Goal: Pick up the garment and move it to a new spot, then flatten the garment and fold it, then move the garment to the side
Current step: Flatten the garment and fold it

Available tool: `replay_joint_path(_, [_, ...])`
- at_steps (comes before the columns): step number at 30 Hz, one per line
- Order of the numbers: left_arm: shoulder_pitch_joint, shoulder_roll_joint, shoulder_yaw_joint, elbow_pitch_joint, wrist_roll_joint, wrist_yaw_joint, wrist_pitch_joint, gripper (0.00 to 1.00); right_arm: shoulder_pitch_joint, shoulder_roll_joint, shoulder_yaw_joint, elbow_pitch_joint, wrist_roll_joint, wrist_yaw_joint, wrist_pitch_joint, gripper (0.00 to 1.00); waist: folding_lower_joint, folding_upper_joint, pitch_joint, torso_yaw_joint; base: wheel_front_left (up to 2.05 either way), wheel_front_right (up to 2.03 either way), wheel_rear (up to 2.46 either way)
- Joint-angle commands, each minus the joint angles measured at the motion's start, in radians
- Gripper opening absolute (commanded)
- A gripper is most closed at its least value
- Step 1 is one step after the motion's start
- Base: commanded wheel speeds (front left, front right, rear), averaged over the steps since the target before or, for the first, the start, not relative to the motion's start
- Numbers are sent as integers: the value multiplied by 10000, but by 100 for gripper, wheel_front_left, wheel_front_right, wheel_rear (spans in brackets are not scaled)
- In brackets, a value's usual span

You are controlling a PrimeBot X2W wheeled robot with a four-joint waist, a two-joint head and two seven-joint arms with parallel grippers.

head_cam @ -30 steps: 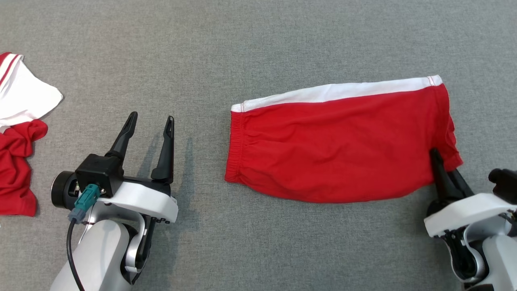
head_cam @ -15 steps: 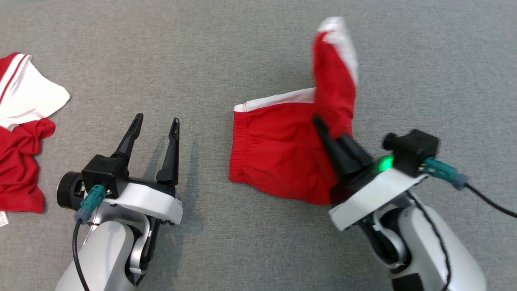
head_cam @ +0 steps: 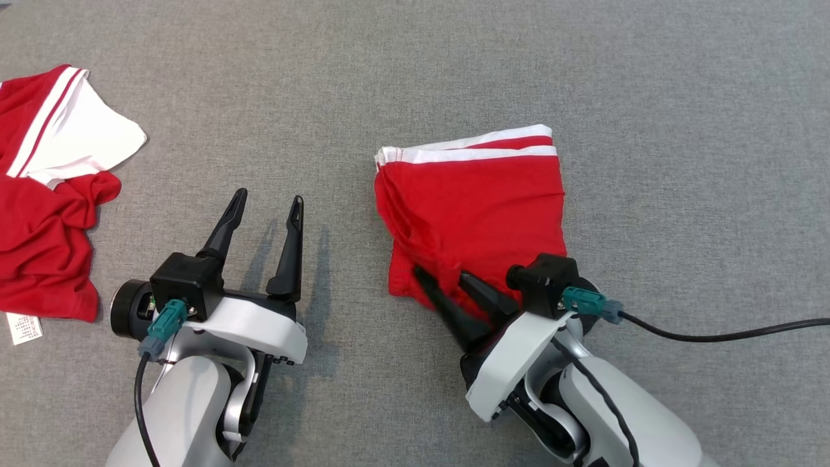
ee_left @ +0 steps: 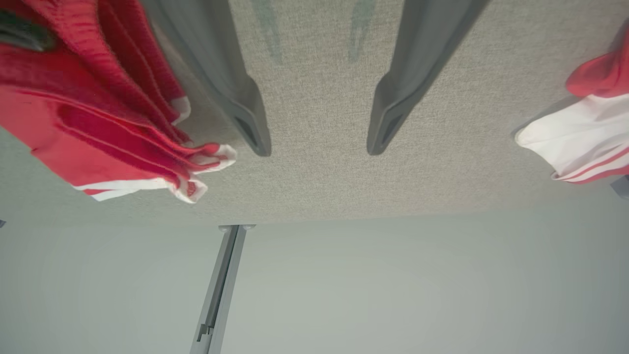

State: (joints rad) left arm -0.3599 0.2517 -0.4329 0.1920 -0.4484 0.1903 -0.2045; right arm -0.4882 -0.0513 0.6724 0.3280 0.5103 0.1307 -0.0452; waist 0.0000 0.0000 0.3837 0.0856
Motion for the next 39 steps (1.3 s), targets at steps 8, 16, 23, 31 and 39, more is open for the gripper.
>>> replay_joint_path(8, [-89,50,25,230,-63,33,-167,100,43,-13,707,-419,-136,0,-600,100,0,0,-224,-137,0,0,0])
replay_joint_path(16, [145,146,86,249,-116,185,-190,100,909,-441,225,-1908,-296,-1,-772,100,0,0,-660,-419,0,0,0])
replay_joint_path(23, [413,329,247,21,-75,468,-204,100,1871,-403,-2593,-2886,-990,-1,-922,100,0,0,-1094,-691,0,0,0])
replay_joint_path(31, [842,512,405,-416,-114,791,-162,100,2741,-335,-5712,-3381,-1996,-1,-653,100,0,0,-1596,-840,0,0,0])
replay_joint_path(39, [1470,730,313,-993,-23,1095,63,100,3521,-424,-6870,-3280,-2385,-1,-245,100,0,0,-2099,-831,0,0,0])
